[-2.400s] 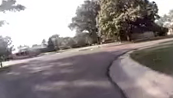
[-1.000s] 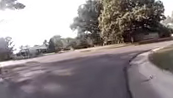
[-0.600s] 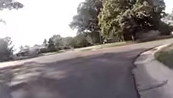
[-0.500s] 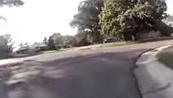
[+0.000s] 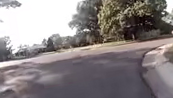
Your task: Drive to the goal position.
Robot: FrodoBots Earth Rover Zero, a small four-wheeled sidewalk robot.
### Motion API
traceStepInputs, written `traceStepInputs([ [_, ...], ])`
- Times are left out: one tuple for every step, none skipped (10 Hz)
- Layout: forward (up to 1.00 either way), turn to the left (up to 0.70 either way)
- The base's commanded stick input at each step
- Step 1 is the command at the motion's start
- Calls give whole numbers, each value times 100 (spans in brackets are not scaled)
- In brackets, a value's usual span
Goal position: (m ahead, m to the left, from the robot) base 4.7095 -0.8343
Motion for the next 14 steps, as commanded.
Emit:
traceStepInputs([
  [85,0],
  [85,0],
  [85,0],
  [85,0],
  [85,0],
  [85,0],
  [85,0],
  [85,0],
  [85,0],
  [85,0],
  [85,0],
  [85,0],
  [85,0],
  [85,0],
])
